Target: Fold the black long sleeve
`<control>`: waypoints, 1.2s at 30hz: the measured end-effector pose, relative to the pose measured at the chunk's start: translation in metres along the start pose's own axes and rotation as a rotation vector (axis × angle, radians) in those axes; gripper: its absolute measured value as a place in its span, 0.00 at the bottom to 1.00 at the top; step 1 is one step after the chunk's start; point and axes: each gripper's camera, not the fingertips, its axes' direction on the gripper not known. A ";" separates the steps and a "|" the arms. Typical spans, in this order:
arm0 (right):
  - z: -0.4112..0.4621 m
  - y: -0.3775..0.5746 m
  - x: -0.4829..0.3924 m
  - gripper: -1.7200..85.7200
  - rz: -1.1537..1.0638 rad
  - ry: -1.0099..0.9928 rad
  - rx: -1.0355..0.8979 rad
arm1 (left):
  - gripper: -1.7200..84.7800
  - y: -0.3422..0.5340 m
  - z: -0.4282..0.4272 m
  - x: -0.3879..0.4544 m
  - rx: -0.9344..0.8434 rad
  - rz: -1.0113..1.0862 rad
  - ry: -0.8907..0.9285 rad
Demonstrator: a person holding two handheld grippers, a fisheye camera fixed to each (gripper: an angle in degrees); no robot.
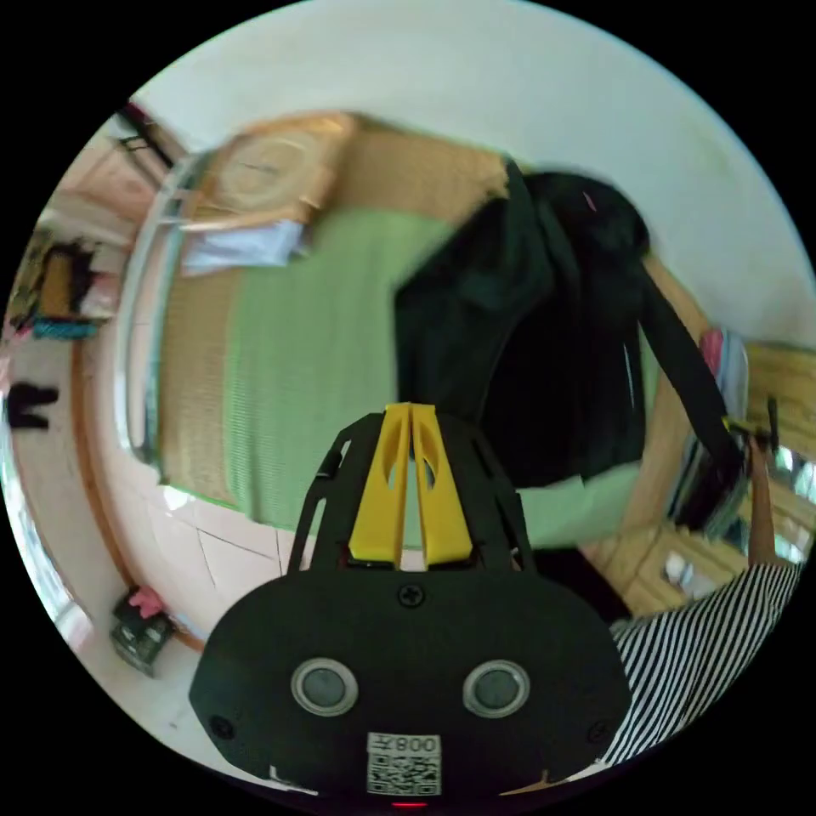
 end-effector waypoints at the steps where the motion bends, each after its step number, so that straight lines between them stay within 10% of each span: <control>1: -0.019 -0.008 0.027 0.05 0.056 -0.001 0.036 | 0.03 -0.006 -0.030 -0.034 0.107 -0.085 -0.014; 6: -0.035 -0.034 0.083 0.08 0.233 -0.176 0.179 | 0.05 -0.013 -0.045 -0.110 0.250 -0.231 0.262; 14: 0.093 -0.066 0.012 0.12 0.196 -0.318 -0.023 | 0.14 -0.021 0.100 -0.093 -0.151 -0.271 0.362; 27: 0.219 -0.131 -0.251 0.15 -0.434 -0.379 -0.209 | 0.07 -0.053 0.104 -0.138 0.008 -0.498 0.390; 36: 0.260 -0.153 -0.250 0.06 -0.471 -0.273 -0.247 | 0.03 -0.065 0.075 -0.021 -0.030 0.205 0.509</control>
